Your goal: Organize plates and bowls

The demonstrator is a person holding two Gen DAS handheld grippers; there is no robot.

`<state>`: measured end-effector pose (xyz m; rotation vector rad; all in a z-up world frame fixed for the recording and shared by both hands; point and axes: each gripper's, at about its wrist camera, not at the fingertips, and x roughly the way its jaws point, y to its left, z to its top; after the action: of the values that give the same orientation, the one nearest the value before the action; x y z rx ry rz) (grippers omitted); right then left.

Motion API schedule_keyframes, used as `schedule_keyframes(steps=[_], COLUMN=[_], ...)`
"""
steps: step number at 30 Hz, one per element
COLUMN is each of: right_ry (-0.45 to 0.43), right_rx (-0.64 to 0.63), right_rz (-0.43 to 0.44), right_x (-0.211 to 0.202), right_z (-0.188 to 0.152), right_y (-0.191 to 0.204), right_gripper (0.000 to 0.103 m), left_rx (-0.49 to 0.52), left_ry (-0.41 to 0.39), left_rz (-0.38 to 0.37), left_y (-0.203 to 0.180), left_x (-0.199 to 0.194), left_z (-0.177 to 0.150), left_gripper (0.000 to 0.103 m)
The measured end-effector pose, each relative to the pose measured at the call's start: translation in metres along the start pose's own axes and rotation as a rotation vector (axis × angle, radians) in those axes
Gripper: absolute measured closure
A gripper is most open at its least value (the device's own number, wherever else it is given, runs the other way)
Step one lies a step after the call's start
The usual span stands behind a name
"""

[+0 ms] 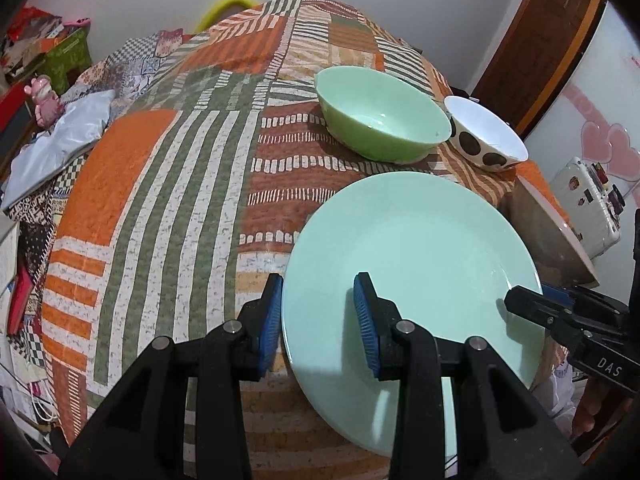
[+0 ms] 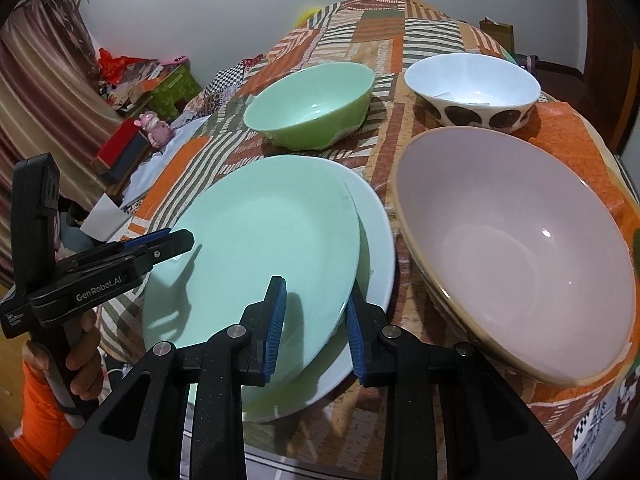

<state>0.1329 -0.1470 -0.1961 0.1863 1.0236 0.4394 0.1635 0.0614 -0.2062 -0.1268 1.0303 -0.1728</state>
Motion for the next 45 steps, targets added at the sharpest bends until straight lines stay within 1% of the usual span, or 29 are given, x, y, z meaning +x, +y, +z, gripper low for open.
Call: schedule_keyframes(steps=[4,10,14,16,20,26,31,32,34,36,38,42,45], right_ry=[-0.002,-0.016,-0.029,-0.036,-0.050,-0.110,-0.188,-0.200,-0.226,-0.247,-0.261,-0.262,-0.248], right_rx=[0.020,0.021,0.014,-0.002,-0.049,-0.084,-0.106,-0.109,-0.111,-0.099,-0.083,-0.031,0.007], right_rz=[0.025,0.022,0.011,-0.003,-0.018,-0.013,-0.034,-0.043,-0.068,-0.092,-0.113,-0.147,-0.163], right_x=[-0.003,-0.010,-0.017,-0.022,-0.032,-0.058,-0.083,-0.087,-0.096,-0.102,-0.106,-0.107,-0.105], right_z=[-0.002,-0.005,-0.006,-0.006,-0.008,-0.007,-0.001,0.000,0.003,0.006,0.008,0.011,0.009], right_y=[-0.004,-0.007,-0.008,-0.006,0.000,0.006,0.003,0.001,-0.005,-0.015,-0.025,-0.053,-0.070], right_gripper=[0.079,0.079,0.079,0.076,0.076,0.076,0.076,0.075,0.073,0.067,0.064,0.064,0.064], left_rx=[0.009,-0.003,-0.004,0.000,0.014,0.045,0.072,0.080,0.091,0.107,0.118,0.143,0.167], left_ry=[0.000,-0.016,-0.038,-0.054,-0.096,-0.148,-0.161,-0.162,-0.164,-0.167,-0.161,-0.140,-0.121], left_rz=[0.007,0.024,0.033,0.032,0.027,0.012,-0.011,-0.017,-0.028,-0.037,-0.046,-0.068,-0.077], left_y=[-0.002,0.001,0.002,0.001,-0.008,-0.031,-0.053,-0.059,-0.068,-0.079,-0.089,-0.110,-0.124], left_x=[0.001,-0.009,-0.023,-0.031,-0.051,-0.077,-0.088,-0.089,-0.090,-0.089,-0.086,-0.074,-0.063], left_z=[0.002,0.001,-0.002,-0.003,-0.004,-0.004,-0.001,-0.001,0.001,0.003,0.005,0.011,0.016], left_gripper=[0.067,0.067,0.067,0.067,0.067,0.067,0.067,0.066,0.058,0.056,0.055,0.048,0.048])
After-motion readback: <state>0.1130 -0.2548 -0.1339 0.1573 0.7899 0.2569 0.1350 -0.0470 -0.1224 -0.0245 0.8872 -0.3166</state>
